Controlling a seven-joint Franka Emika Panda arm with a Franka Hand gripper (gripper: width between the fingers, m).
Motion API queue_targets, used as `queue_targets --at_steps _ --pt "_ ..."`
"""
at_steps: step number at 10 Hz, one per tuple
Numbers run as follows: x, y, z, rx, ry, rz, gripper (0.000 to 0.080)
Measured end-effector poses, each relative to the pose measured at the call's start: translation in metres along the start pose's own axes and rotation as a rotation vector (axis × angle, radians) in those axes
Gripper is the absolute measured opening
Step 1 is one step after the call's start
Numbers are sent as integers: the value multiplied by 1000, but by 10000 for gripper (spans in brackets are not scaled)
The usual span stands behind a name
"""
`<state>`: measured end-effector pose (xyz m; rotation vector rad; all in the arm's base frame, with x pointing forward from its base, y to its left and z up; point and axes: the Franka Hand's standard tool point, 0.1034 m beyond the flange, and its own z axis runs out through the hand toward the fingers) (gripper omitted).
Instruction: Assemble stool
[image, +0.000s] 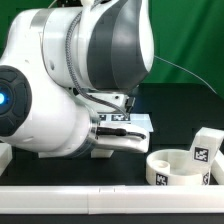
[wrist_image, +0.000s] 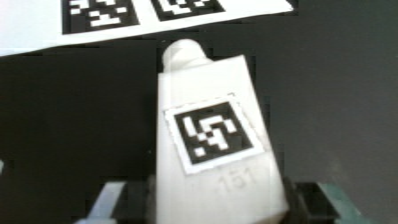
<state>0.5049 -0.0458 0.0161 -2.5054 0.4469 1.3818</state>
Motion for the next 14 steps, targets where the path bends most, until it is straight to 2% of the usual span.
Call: queue_targets --at_steps 5,6,7,8,9,10,11,12,14 --pt "0 1 0 1 0 1 323" --pt "0 0 -5 -17 13 -4 324" --pt "-9 -8 -27 -79 67 -24 324" --pt "-28 -20 -47 -97 101 -44 324" --pt "-40 -28 -63 -93 144 -56 324" --pt "-56 -32 -71 -82 138 -23 324" --pt "-55 -30 -74 -75 149 1 324" --pt "-43 -33 -81 -73 244 -10 324" --pt "-44 -41 -86 -54 379 -6 324"
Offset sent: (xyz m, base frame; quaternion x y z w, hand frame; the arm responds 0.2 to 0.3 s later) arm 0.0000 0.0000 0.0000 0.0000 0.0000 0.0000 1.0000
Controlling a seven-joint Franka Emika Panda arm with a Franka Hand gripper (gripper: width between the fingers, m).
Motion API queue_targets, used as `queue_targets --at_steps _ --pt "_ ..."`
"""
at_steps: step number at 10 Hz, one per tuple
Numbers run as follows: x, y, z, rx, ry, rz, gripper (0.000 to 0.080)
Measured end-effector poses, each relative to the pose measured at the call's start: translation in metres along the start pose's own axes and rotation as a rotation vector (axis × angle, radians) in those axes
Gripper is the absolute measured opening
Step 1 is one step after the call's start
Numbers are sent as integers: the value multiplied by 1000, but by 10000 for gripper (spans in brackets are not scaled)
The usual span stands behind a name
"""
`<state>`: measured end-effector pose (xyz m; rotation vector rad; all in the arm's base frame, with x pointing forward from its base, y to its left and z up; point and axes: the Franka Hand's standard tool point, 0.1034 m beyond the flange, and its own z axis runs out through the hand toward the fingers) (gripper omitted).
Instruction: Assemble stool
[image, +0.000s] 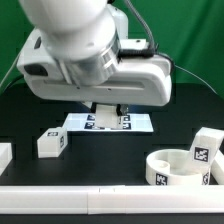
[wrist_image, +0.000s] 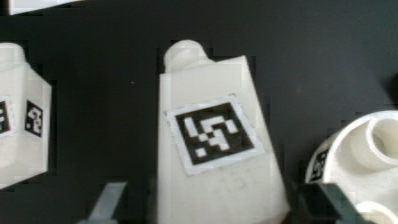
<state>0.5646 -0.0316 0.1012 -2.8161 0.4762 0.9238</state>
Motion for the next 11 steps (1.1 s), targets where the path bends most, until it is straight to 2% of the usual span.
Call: queue_targets --at_steps 1,2,3,4,6,8,10,11 --pt "1 -19 -10 12 68 43 324" --pt "3 -38 -31 50 173 32 324" --pt "4 -43 -51 85 285 63 324" --pt "5 -47 -60 97 388 107 324" --pt "8 -53 -58 101 484 120 324" --pt "16 -62 -64 125 651 112 324" --pt "18 -69 -62 138 770 100 324" --pt "20 -75 -67 172 911 96 324"
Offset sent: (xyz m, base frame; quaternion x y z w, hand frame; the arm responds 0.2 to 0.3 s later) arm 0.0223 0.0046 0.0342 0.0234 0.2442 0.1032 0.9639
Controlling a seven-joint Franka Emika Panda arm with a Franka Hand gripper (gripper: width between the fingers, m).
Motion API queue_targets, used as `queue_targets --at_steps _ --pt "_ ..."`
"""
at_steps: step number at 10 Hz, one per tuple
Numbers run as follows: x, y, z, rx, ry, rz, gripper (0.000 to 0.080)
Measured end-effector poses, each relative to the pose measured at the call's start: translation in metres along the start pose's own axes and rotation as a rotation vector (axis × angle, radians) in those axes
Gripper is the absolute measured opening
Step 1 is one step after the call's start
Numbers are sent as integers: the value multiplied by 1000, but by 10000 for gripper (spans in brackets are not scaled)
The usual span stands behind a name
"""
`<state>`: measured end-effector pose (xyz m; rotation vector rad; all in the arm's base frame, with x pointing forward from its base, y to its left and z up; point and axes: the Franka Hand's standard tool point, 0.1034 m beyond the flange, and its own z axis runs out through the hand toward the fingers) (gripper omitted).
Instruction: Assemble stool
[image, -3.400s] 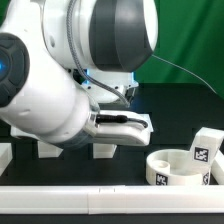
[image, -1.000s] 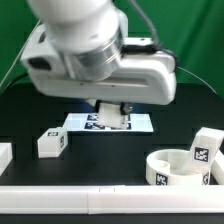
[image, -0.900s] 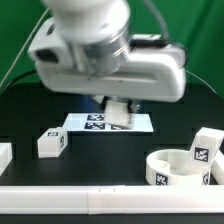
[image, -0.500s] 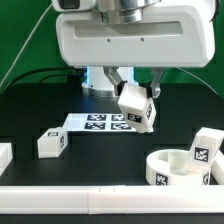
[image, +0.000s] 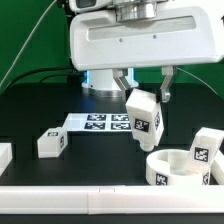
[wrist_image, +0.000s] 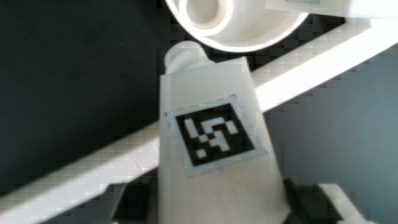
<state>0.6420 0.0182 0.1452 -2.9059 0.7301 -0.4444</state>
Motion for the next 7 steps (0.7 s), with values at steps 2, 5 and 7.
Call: queue_targets --at_steps 2,5,7 --pt "-16 -16 -1 43 124 15 324" --pt "-21 -25 0 49 147 7 324" --pt "-21 -24 0 49 150 -3 324"
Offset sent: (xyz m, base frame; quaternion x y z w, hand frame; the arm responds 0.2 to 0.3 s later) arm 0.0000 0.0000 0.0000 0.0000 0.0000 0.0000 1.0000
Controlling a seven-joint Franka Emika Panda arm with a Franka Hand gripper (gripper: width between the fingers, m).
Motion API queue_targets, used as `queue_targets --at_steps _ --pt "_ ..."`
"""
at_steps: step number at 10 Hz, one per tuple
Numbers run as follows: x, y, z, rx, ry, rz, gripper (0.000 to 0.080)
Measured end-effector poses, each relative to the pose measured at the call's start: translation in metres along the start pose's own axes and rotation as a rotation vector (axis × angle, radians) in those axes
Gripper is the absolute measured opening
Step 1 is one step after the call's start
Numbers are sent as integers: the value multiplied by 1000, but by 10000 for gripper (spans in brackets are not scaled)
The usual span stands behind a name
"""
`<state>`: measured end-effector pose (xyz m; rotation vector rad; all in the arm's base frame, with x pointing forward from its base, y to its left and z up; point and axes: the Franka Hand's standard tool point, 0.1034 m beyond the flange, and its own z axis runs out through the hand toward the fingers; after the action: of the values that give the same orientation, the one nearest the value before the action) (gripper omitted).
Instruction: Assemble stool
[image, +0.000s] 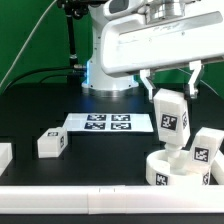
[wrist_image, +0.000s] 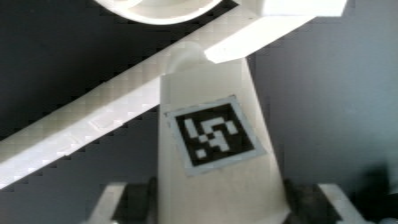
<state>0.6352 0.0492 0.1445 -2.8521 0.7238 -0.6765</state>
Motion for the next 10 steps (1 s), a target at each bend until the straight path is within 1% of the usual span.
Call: queue_targets --at_steps 1,2,3,4,5,6,7,8,10 --pt "17 16 -8 8 75 -95 324" --pt "29 45 -14 2 131 -123 324" --pt "28 59 -15 19 193 -135 324" --pt "20 58 -12 57 196 -141 324" --pt "11 49 -9 85 178 -113 324" --pt "2 34 -9 105 136 -111 324" --pt "1 26 -10 117 81 -118 324" --pt "5 28 -12 114 99 -116 324" --pt "2 28 -9 114 91 -117 324"
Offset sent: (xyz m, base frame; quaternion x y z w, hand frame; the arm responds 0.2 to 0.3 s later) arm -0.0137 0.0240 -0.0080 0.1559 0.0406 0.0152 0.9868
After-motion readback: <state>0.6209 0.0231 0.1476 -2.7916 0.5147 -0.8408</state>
